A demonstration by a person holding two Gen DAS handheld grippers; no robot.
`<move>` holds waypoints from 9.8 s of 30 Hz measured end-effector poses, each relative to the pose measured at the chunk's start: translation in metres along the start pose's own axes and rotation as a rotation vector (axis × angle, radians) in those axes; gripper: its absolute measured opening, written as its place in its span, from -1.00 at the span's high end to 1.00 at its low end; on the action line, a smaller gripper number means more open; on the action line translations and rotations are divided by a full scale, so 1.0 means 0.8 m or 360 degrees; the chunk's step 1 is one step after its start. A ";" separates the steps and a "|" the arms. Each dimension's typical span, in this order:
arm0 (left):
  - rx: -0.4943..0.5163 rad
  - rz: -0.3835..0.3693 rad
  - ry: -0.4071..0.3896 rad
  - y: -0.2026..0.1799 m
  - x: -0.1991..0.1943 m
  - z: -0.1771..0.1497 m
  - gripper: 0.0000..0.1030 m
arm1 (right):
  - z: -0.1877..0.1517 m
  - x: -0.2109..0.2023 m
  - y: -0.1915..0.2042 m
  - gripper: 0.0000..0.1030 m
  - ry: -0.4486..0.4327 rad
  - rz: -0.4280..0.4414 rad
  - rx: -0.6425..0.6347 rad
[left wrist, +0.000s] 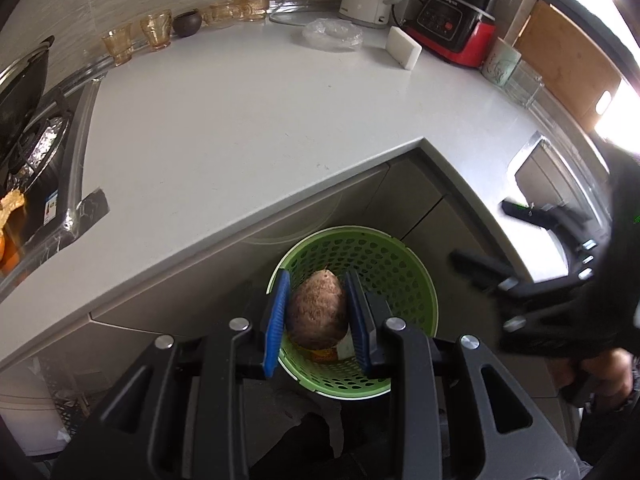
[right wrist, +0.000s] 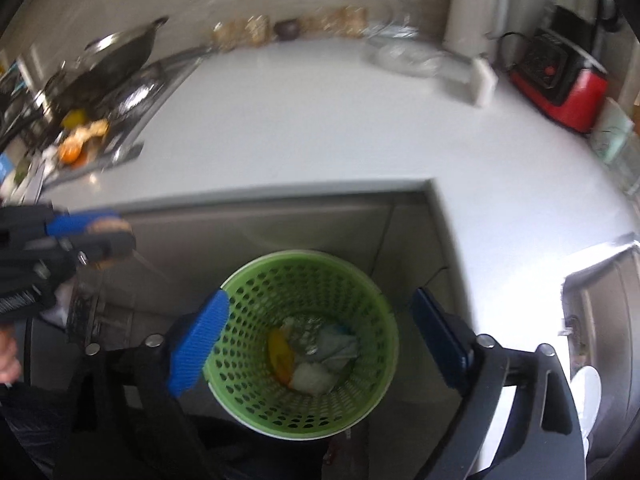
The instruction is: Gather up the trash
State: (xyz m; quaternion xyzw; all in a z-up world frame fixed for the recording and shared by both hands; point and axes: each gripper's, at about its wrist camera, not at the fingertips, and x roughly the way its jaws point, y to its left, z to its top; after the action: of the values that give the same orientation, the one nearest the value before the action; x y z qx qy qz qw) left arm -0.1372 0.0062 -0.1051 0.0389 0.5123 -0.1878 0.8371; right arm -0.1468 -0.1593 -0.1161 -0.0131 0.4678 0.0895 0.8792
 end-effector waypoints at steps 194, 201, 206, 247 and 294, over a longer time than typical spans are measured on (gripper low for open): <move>0.0156 0.0002 0.0147 -0.049 0.086 0.010 -0.49 | -0.002 0.021 -0.059 0.58 0.0293 -0.0090 0.0369; 0.0094 0.0129 -0.0005 -0.018 0.034 0.016 -0.82 | -0.002 0.023 -0.039 0.58 0.0277 -0.0102 0.0300; 0.0005 0.0171 -0.0035 0.012 0.012 0.015 -0.83 | -0.003 0.036 -0.019 0.58 0.0285 -0.0076 0.0258; -0.0214 0.0219 -0.0127 0.034 -0.012 0.072 -0.85 | 0.072 0.014 -0.030 -0.95 0.0121 -0.0161 0.0146; -0.0522 0.0684 -0.0653 -0.063 -0.065 0.319 -0.85 | 0.326 -0.047 -0.193 -0.95 -0.0470 0.0127 -0.0029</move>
State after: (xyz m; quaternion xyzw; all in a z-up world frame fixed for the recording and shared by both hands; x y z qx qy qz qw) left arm 0.0390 -0.0922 0.0673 -0.0279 0.3366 0.0740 0.9383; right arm 0.0725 -0.2888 0.0522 0.0109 0.3327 0.1296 0.9340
